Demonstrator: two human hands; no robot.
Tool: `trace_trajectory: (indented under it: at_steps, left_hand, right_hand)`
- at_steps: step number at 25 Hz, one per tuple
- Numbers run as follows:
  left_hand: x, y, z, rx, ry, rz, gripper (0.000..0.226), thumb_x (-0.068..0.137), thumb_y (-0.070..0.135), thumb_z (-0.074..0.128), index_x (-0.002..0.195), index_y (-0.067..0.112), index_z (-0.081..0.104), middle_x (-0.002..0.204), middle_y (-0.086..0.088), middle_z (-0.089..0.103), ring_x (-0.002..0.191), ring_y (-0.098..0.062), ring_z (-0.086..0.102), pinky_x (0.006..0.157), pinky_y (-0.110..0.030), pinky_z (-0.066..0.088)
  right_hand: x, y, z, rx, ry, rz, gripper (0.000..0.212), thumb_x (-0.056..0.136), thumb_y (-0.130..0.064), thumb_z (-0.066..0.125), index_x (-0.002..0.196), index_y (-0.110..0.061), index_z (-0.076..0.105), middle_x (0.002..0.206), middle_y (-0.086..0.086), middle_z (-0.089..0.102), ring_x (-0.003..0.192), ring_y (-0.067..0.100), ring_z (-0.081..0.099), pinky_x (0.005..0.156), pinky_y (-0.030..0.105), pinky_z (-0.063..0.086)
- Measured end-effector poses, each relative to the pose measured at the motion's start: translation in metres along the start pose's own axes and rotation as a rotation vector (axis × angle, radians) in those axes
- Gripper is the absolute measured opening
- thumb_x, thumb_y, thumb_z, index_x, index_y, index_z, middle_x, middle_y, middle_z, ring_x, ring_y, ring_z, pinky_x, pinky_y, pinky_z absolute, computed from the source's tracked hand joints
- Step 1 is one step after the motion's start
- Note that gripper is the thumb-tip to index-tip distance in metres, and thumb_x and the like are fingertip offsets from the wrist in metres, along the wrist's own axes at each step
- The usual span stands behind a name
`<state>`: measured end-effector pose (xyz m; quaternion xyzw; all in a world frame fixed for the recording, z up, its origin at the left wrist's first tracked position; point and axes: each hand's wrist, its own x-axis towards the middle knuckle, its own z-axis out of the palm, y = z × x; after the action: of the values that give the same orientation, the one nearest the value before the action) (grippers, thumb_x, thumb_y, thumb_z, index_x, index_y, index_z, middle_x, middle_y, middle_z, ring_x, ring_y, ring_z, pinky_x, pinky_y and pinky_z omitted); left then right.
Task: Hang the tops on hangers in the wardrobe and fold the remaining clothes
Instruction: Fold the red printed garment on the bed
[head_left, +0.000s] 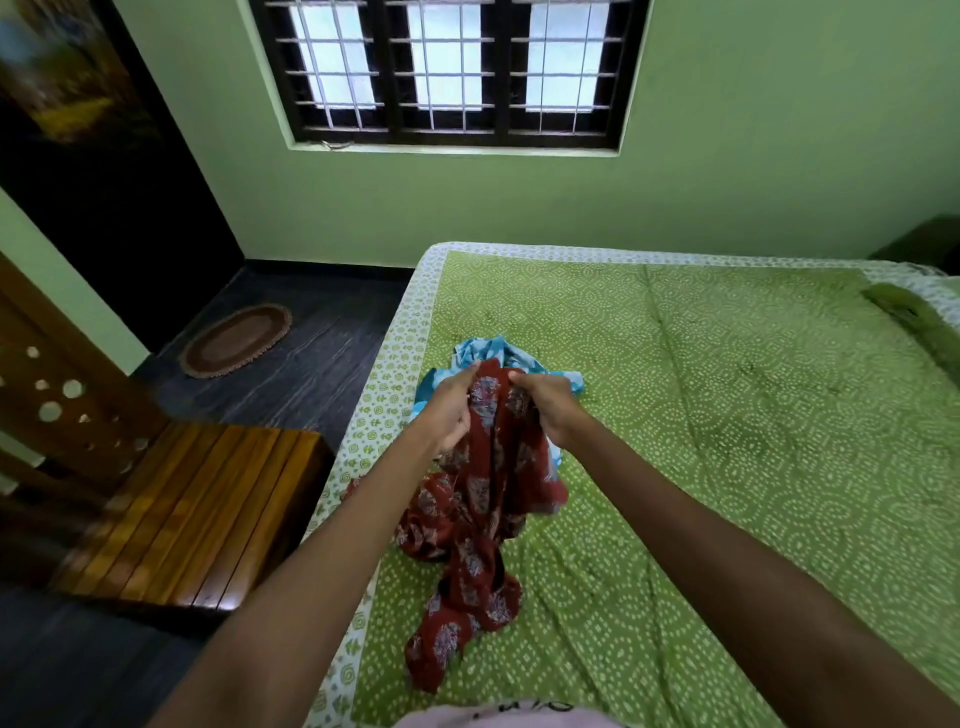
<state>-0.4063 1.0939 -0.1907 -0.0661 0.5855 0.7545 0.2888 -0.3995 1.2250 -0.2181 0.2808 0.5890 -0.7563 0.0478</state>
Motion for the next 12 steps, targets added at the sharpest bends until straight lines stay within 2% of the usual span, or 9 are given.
trace_trajectory:
  at_steps: [1, 3, 5, 7, 9, 12]
  left_hand:
    - [0.007, 0.004, -0.007, 0.052, 0.104, 0.046, 0.037, 0.101, 0.027, 0.037, 0.086, 0.006, 0.064, 0.073, -0.008, 0.07, 0.067, -0.021, 0.068, 0.068, -0.03, 0.055]
    - [0.021, 0.02, -0.034, 0.249, 0.387, 0.155, 0.039, 0.1, 0.031, 0.041, 0.072, 0.01, 0.057, 0.068, -0.006, 0.06, 0.07, -0.024, 0.06, 0.068, -0.032, 0.048]
    - [0.029, 0.038, -0.067, 0.429, 0.617, 0.241, 0.042, 0.099, 0.032, 0.041, 0.063, 0.011, 0.048, 0.067, -0.004, 0.049, 0.075, -0.021, 0.05, 0.067, -0.031, 0.036]
    - [0.029, 0.052, -0.094, 0.428, 0.718, 0.309, 0.041, 0.099, 0.032, 0.039, 0.065, 0.01, 0.046, 0.069, -0.004, 0.047, 0.07, -0.019, 0.047, 0.063, -0.028, 0.033]
    - [0.027, 0.06, -0.112, 0.381, 0.758, 0.337, 0.041, 0.1, 0.03, 0.038, 0.063, 0.013, 0.042, 0.068, -0.001, 0.045, 0.068, -0.015, 0.045, 0.064, -0.027, 0.032]
    - [0.03, 0.076, -0.12, 0.384, 0.779, 0.318, 0.038, 0.1, 0.029, 0.039, 0.067, 0.011, 0.046, 0.079, -0.008, 0.053, 0.082, -0.019, 0.049, 0.071, -0.027, 0.035]
  right_hand:
    - [0.004, -0.002, -0.008, 0.012, 0.065, -0.051, 0.01, 0.085, -0.011, 0.065, 0.08, -0.003, 0.064, 0.067, 0.003, 0.068, 0.064, 0.018, 0.062, 0.06, 0.025, 0.051]
    - [0.01, -0.016, -0.033, 0.052, 0.163, -0.11, 0.019, 0.09, -0.008, 0.057, 0.071, -0.009, 0.055, 0.047, -0.002, 0.061, 0.053, 0.015, 0.056, 0.046, 0.022, 0.046]
    - [0.023, -0.032, -0.07, 0.137, 0.25, -0.102, 0.022, 0.095, -0.009, 0.049, 0.073, -0.012, 0.05, 0.045, 0.001, 0.059, 0.048, 0.015, 0.056, 0.05, 0.029, 0.046]
    - [0.033, -0.046, -0.101, 0.246, 0.305, -0.093, 0.024, 0.098, -0.01, 0.042, 0.075, -0.013, 0.048, 0.042, -0.002, 0.059, 0.039, 0.01, 0.057, 0.053, 0.032, 0.047]
    - [0.037, -0.05, -0.115, 0.238, 0.371, -0.078, 0.025, 0.098, -0.011, 0.039, 0.075, -0.015, 0.047, 0.042, -0.004, 0.058, 0.037, 0.008, 0.056, 0.053, 0.032, 0.044]
    - [0.036, -0.061, -0.123, 0.085, 0.323, -0.037, 0.024, 0.095, -0.008, 0.035, 0.078, -0.013, 0.051, 0.053, 0.001, 0.058, 0.047, 0.014, 0.057, 0.048, 0.025, 0.046]
